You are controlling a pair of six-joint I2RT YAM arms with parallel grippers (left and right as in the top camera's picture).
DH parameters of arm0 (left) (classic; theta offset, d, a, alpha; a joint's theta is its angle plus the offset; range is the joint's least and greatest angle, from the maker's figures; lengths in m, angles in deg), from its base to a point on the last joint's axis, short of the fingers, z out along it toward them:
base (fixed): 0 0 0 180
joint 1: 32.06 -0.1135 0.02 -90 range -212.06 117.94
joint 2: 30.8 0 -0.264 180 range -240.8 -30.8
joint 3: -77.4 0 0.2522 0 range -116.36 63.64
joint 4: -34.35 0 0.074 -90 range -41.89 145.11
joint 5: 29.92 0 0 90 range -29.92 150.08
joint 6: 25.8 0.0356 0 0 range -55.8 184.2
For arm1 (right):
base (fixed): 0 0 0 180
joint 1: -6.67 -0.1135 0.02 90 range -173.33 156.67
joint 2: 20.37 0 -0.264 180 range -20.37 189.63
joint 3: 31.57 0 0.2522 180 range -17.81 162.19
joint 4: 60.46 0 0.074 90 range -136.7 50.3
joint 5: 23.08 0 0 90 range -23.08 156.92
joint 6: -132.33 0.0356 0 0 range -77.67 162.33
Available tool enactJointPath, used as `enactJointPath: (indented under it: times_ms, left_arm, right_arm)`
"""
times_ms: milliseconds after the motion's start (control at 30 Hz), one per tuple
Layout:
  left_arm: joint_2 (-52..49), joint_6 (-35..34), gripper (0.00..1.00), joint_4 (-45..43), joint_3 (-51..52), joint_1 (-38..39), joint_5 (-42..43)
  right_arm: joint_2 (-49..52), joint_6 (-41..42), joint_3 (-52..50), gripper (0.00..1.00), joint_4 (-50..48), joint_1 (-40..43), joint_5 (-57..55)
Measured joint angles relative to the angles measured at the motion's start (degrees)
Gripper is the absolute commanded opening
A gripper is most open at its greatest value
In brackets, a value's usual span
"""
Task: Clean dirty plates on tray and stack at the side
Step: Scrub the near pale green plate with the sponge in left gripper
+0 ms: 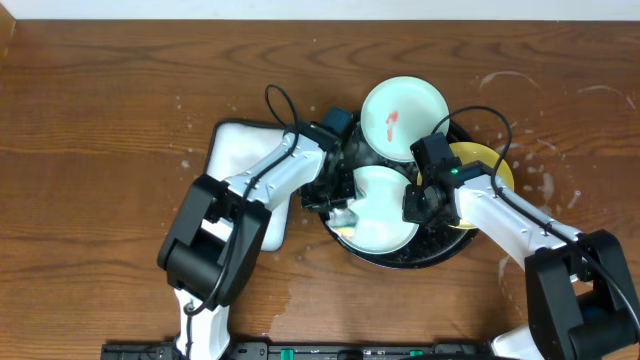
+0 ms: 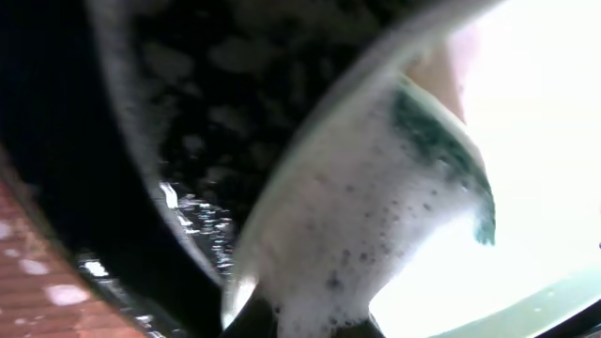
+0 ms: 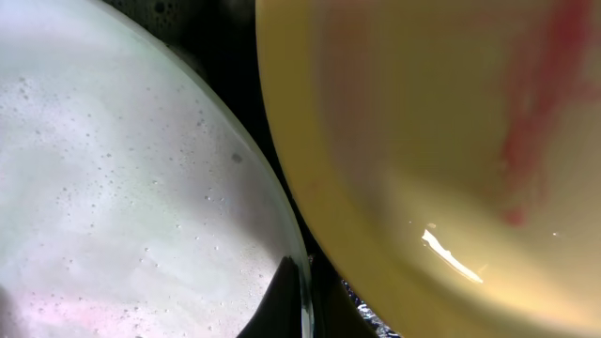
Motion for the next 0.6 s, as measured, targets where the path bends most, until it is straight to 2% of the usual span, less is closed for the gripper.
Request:
enactJointPath:
  times_ms: [100,233,300,533,600]
  left_arm:
    - [0.13,-0.07,0.07,-5.07,0.98,2.01,0.00]
    - [0.24,-1.57,0.08,-16.46,2.80,6.23,0.15]
    - [0.20,-2.78,0.08,-18.78,3.17,7.87,0.15]
    - [0.17,-3.82,0.08,-19.10,3.37,7.96,-0.42]
    - [0.20,-2.95,0.07,-16.24,2.73,6.75,-0.46]
  right_arm:
    - [0.00,0.00,0.00,0.01,0.02,0.00,-0.07]
    - [0.00,0.00,0.00,0.01,0.04,0.00,-0.31]
    - [0.00,0.00,0.00,0.01,0.07,0.00,-0.52]
    - [0.00,0.00,0.00,0.01,0.02,0.00,-0.61]
    - [0.00,0.00,0.00,0.01,0.02,0.00,-0.57]
